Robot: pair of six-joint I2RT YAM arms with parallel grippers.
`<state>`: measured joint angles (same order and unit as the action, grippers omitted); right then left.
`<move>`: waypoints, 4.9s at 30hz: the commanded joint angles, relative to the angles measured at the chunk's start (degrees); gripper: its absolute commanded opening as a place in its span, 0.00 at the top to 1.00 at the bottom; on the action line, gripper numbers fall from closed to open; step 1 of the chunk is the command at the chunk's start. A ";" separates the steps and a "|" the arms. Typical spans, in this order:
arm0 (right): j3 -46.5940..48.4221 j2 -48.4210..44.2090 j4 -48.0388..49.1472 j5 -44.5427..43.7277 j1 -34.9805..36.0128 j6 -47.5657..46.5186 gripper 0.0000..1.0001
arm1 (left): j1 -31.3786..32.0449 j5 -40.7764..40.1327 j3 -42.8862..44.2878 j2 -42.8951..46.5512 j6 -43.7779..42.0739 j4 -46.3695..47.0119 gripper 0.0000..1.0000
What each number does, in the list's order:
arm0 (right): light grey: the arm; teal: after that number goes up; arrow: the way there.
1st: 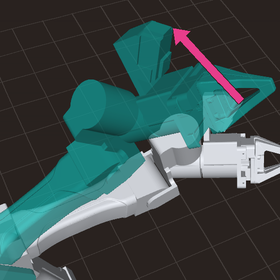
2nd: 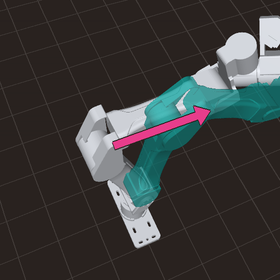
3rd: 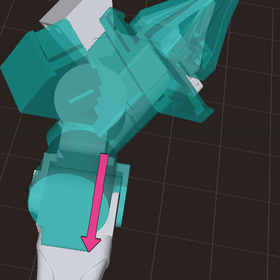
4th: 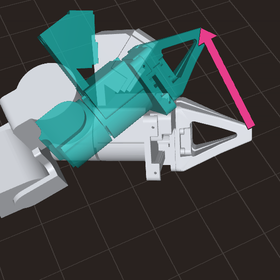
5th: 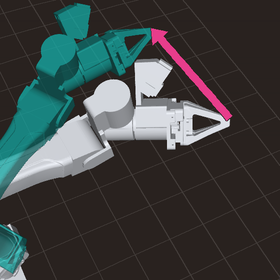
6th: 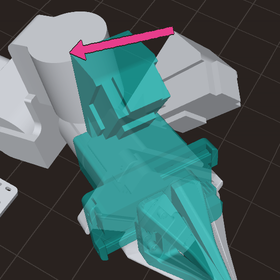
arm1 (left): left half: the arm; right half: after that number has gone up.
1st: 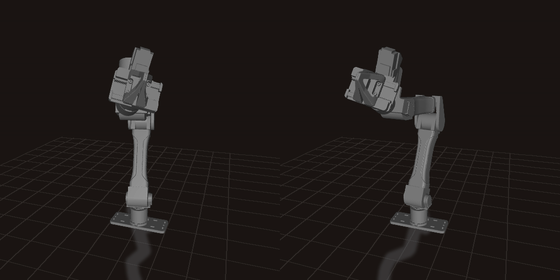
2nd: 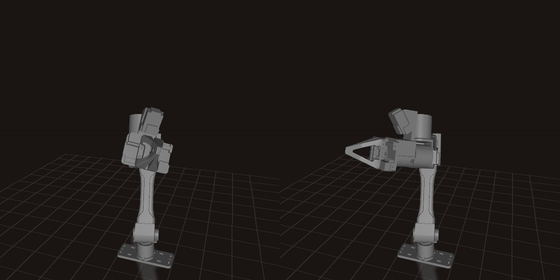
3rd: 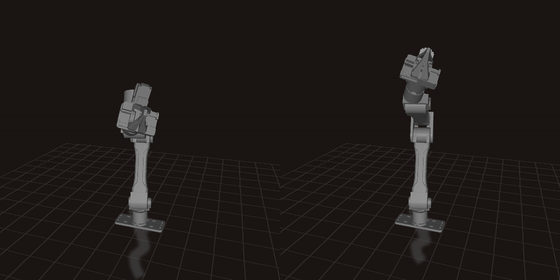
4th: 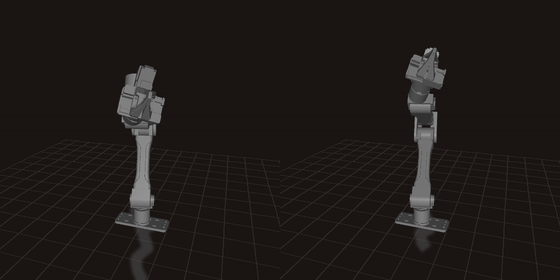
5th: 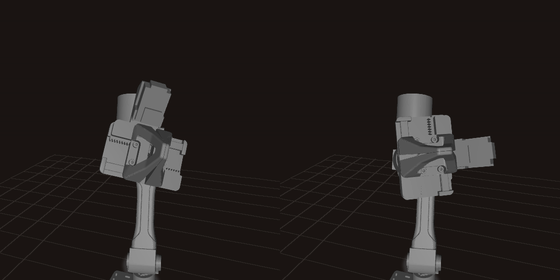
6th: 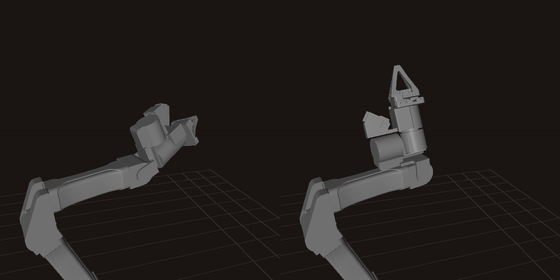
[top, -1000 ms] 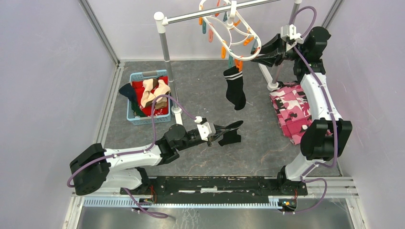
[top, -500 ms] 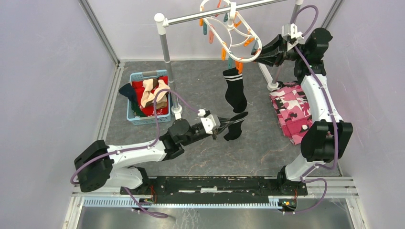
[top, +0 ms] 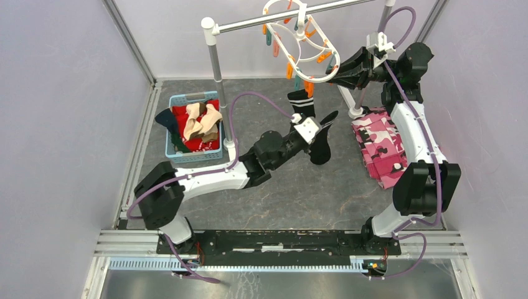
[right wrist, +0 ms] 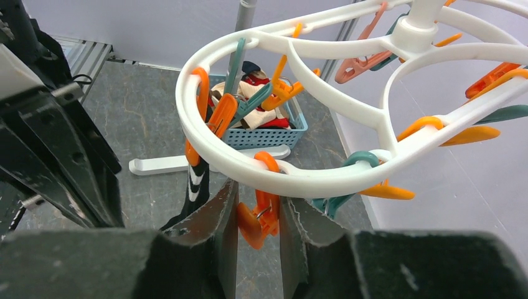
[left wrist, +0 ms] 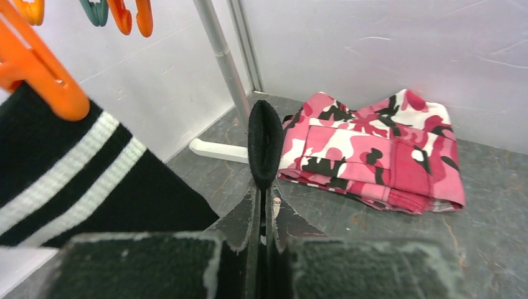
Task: Clip the socks to the hanger
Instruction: Clamp the sock onto the hanger.
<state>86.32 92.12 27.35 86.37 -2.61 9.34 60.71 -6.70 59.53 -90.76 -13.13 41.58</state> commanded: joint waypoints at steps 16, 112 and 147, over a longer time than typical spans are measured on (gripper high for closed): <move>-1.25 -2.90 4.88 0.67 0.28 4.37 0.97 | -3.86 -10.77 19.12 -10.01 -0.44 -6.26 0.98; -4.39 2.54 46.31 1.64 2.08 38.88 0.96 | -2.61 -11.68 18.45 -7.63 -16.95 -1.34 0.98; -1.75 6.41 64.15 2.15 2.26 55.44 0.96 | -2.57 -7.62 18.20 -4.86 -7.34 -3.60 0.98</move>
<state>82.32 98.21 83.37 85.95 -0.75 60.42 57.89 -14.55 77.49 -99.31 -22.22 37.39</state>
